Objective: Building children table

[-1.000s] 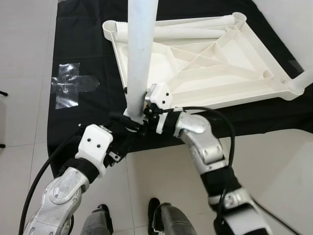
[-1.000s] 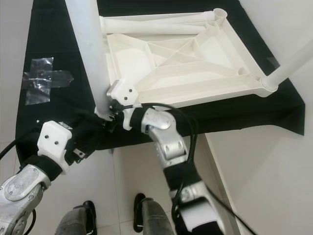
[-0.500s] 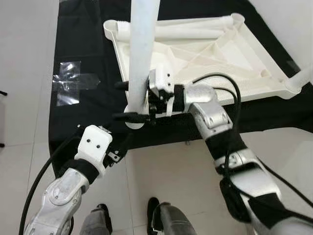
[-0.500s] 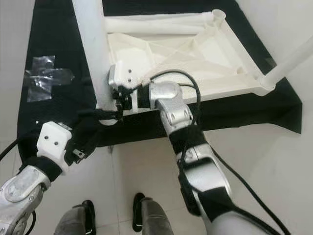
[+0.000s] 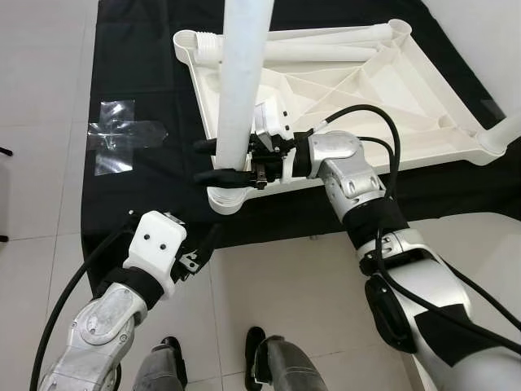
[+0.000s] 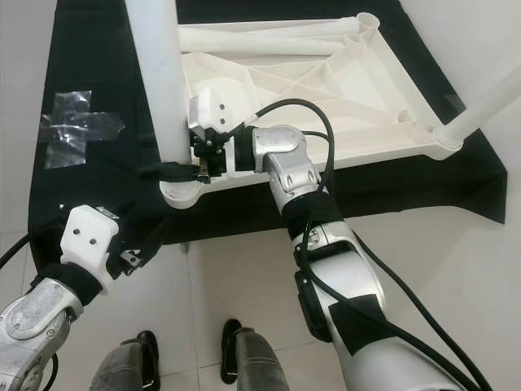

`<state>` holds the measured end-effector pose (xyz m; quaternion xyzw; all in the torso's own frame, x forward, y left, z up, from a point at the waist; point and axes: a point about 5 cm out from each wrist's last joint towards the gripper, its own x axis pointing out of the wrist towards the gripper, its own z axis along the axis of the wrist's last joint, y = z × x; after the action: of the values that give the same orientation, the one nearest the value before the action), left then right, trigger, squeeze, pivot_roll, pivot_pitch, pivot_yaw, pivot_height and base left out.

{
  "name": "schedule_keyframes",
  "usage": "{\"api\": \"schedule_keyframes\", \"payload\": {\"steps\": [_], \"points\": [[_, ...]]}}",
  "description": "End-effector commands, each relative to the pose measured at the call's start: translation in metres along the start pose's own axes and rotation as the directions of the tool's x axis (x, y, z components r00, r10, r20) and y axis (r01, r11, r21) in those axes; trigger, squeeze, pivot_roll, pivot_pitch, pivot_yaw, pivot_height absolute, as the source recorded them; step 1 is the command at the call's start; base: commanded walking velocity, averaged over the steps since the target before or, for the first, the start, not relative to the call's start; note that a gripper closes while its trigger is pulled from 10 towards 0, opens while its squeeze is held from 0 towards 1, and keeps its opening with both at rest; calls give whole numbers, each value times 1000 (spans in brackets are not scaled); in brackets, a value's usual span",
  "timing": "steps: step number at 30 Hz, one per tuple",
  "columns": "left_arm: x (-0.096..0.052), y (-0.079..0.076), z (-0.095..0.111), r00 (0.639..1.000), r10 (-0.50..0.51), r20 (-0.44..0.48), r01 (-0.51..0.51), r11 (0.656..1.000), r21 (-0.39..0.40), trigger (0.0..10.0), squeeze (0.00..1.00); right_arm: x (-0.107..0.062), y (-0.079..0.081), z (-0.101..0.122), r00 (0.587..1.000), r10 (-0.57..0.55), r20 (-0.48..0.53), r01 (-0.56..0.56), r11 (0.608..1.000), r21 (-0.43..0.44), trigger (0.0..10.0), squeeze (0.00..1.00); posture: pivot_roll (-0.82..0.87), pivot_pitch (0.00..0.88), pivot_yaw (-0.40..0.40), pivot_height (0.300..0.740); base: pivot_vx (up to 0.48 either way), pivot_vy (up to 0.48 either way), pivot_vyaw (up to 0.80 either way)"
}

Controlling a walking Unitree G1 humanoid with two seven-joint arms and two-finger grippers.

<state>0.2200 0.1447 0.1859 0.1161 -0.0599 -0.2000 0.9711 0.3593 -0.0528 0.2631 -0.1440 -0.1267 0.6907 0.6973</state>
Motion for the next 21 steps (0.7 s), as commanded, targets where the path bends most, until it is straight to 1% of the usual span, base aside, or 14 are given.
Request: {"api": "schedule_keyframes", "payload": {"steps": [1, 3, 4, 5, 6, 7, 8, 9, 10, 11, 15, 16, 20, 21], "points": [[-3, -3, -3, 1000, -15, -24, 15, 1000, 6, 10000, 0, -9, 5, -17, 998, -61, -13, 62, 997, 35, 0, 0, 114, 313, -162, 740, 0, 0, 0], [-3, -3, -3, 1000, -18, -25, 18, 1000, 7, 10000, 0, -13, 17, -35, 984, -175, -40, 177, 982, 59, 0, 0, 112, 318, -162, 740, 0, 0, 0], [-3, -2, -3, 1000, -18, -25, 18, 1000, 7, 10000, 0, -11, 23, -48, 950, -299, -86, 306, 949, 75, 0, 0, 103, 317, -155, 740, 0, 0, 0], [-4, -2, -3, 1000, -19, -25, 19, 1000, 5, 10000, 0, -8, 22, -57, 828, -546, -131, 553, 833, 25, 0, 0, 103, 317, -155, 740, 0, 0, 0], [-4, -1, -3, 999, -21, -27, 21, 1000, 3, 10000, 0, -15, 27, -70, 541, -809, -228, 828, 560, -21, 0, 0, 83, 323, -141, 740, 0, 0, 0], [-4, -1, -3, 999, -21, -27, 21, 1000, 3, 10000, 0, -15, 27, -70, 541, -809, -228, 828, 560, -21, 0, 0, 83, 323, -141, 740, 0, 0, 0], [-3, -3, -5, 999, -38, -38, 38, 999, 5, 10000, 0, -2, 71, -83, 542, -788, -294, 824, 566, 1, 0, 0, 104, 325, -140, 740, 0, 0, 0], [-3, -3, -5, 999, -38, -38, 38, 999, 5, 10000, 0, -2, 71, -83, 542, -788, -294, 824, 566, 1, 0, 0, 104, 325, -140, 740, 0, 0, 0], [-2, -5, -6, 998, -50, -38, 51, 999, 6, 10000, 0, 10, 85, -81, 627, -724, -287, 759, 650, 20, 0, 0, 103, 314, -133, 740, 0, 0, 0], [-1, -7, -5, 998, -57, -35, 57, 998, 0, 10000, 0, 18, 88, -77, 691, -676, -258, 704, 710, 25, 0, 0, 104, 309, -131, 740, 0, 0, 0], [1, -7, -5, 998, -59, -31, 60, 998, 5, 10000, 0, 25, 74, -74, 722, -650, -235, 670, 742, 6, 0, 0, 110, 302, -143, 740, 0, 0, 0], [2, -6, -4, 998, -58, -31, 58, 998, 8, 10000, 0, 25, 71, -74, 717, -654, -241, 674, 739, -1, 10000, 0, 117, 300, -146, 740, 0, 0, 0], [0, -2, -4, 998, -48, -36, 48, 999, 20, 10000, 0, 25, 62, -69, 706, -670, -232, 690, 723, 10, 10000, 0, 122, 297, -146, 740, 0, 0, 0], [0, 0, -5, 998, -41, -37, 42, 999, 24, 10000, 0, 25, 56, -64, 710, -672, -211, 690, 723, 16, 10000, 1000, 124, 294, -145, 740, 0, 0, 0]]}}
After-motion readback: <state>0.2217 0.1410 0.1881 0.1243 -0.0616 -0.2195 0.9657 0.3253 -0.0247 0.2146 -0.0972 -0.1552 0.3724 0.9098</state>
